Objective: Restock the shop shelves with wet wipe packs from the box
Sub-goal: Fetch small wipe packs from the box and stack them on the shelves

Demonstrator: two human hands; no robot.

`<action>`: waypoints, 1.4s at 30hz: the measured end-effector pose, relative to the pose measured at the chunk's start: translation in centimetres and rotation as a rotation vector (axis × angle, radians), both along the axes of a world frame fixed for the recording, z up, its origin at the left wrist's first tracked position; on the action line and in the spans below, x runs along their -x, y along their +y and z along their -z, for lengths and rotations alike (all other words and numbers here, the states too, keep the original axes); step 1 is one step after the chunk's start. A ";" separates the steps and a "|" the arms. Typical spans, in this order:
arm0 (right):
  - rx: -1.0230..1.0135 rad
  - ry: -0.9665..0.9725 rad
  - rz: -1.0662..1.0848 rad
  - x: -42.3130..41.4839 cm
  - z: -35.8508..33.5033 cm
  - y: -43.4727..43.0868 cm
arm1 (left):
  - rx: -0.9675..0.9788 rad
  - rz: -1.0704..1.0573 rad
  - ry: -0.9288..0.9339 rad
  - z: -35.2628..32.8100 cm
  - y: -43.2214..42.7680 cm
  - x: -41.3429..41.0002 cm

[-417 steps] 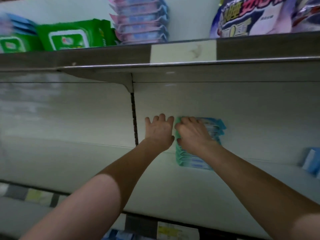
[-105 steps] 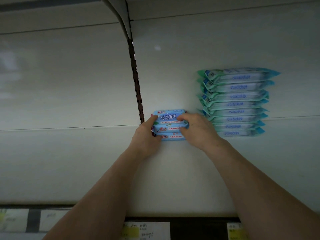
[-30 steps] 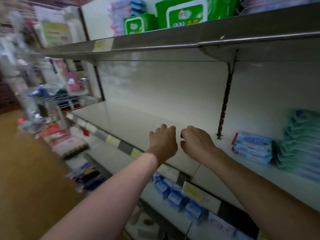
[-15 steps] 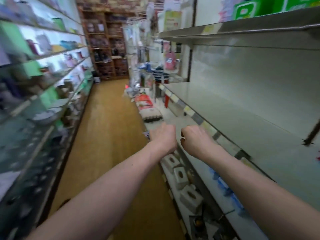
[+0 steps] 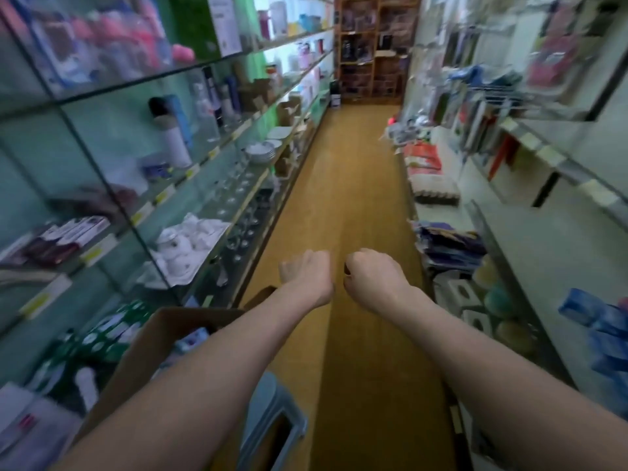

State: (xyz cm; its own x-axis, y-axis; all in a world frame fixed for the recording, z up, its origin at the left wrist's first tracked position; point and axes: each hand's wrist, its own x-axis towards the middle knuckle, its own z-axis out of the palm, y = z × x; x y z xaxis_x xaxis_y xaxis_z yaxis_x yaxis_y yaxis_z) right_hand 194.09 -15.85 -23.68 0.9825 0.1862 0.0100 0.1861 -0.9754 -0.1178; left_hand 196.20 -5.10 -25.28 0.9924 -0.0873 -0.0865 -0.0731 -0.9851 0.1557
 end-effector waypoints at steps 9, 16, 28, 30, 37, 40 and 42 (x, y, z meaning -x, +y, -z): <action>-0.019 0.192 -0.256 1.0 5.8 16.8 | 0.068 -0.218 0.185 5.1 16.9 3.9; 0.036 0.339 -0.364 1.9 11.4 25.5 | 0.078 -0.346 0.337 11.1 27.2 6.1; 0.117 0.525 -0.387 2.1 23.8 32.3 | 0.084 -0.482 0.499 23.7 36.3 7.9; 0.119 0.538 -0.393 2.0 25.5 33.3 | 0.076 -0.509 0.511 25.8 37.1 7.9; 0.085 0.587 -0.408 0.2 31.5 37.3 | 0.176 -0.603 0.464 32.3 39.1 6.6; 0.057 0.588 -0.419 -0.6 33.4 38.5 | 0.231 -0.629 0.436 34.5 39.7 5.7; 0.031 0.588 -0.403 -1.0 34.4 39.1 | 0.276 -0.623 0.424 35.8 40.1 5.2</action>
